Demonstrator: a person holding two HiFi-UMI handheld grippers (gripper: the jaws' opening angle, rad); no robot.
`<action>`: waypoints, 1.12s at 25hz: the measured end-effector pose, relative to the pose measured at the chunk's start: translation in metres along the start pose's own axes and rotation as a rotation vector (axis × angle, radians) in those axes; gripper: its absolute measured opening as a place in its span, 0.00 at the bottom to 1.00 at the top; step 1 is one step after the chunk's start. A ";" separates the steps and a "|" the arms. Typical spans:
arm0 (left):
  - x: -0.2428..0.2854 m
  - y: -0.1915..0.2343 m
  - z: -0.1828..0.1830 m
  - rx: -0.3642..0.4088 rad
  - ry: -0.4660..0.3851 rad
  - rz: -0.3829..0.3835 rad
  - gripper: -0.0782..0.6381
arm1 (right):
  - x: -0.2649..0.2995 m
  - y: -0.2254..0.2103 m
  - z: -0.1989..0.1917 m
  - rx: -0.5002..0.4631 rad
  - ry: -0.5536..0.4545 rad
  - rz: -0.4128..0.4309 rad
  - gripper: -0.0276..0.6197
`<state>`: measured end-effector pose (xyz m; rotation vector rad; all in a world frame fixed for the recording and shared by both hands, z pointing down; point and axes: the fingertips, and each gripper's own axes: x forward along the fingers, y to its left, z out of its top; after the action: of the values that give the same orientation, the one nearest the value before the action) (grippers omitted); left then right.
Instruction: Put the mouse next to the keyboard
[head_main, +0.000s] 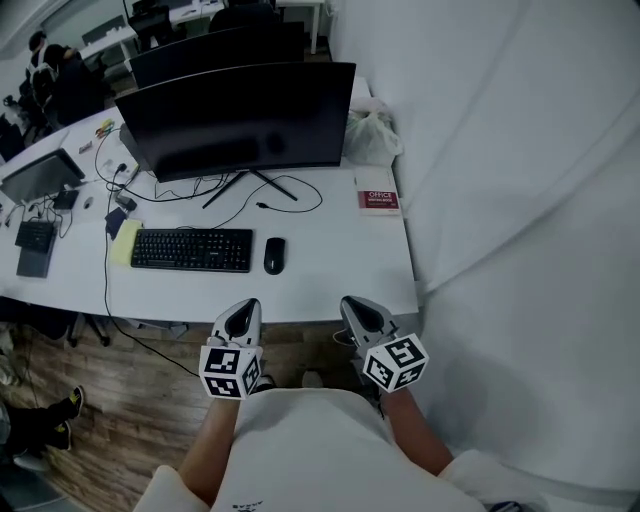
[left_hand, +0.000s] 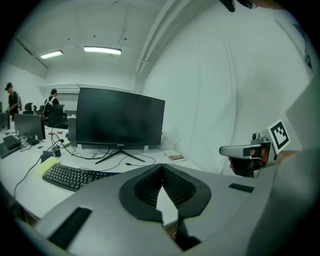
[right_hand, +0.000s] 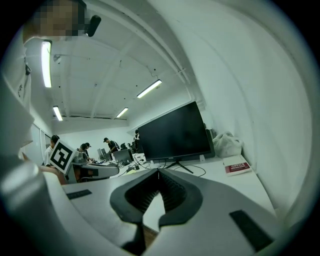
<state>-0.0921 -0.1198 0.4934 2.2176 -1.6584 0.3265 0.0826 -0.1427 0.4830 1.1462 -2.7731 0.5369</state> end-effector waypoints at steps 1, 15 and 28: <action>-0.004 0.002 0.003 0.008 -0.011 -0.004 0.13 | 0.002 0.003 0.002 -0.004 -0.003 -0.001 0.07; -0.037 0.066 0.012 0.025 -0.025 -0.031 0.12 | 0.021 0.049 0.026 -0.016 -0.054 -0.067 0.07; -0.030 0.088 -0.001 0.028 -0.004 -0.085 0.12 | 0.020 0.053 0.016 -0.020 -0.029 -0.148 0.07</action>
<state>-0.1850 -0.1155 0.4956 2.3033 -1.5654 0.3250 0.0321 -0.1271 0.4576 1.3515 -2.6821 0.4801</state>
